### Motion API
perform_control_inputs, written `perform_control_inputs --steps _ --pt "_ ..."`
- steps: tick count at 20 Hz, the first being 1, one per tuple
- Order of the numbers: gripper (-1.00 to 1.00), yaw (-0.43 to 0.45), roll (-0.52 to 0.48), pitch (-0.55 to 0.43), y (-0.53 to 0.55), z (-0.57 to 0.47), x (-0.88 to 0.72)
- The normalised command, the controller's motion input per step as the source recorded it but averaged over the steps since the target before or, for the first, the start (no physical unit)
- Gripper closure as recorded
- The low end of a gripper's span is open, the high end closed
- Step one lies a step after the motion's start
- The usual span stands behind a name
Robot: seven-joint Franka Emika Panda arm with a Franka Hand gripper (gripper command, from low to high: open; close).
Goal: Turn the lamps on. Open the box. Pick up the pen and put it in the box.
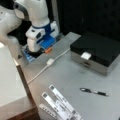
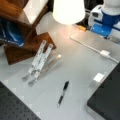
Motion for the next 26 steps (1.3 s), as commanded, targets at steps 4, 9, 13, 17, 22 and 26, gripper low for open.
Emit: perform_control_inputs --steps 4,9,13,17,22,26 --pt "-1.00 -0.095 0.065 -0.085 0.15 -0.05 -0.19" --pt "-1.00 -0.085 0.063 -0.066 0.16 -0.05 -0.14" --pt "-1.00 -0.076 0.075 -0.042 0.16 0.01 -0.10" --pt "-1.00 -0.075 0.077 -0.023 0.16 0.06 -0.06" --pt "-1.00 -0.072 0.075 0.009 0.15 0.12 0.01" --pt "-1.00 -0.074 0.077 0.045 0.12 0.15 0.07"
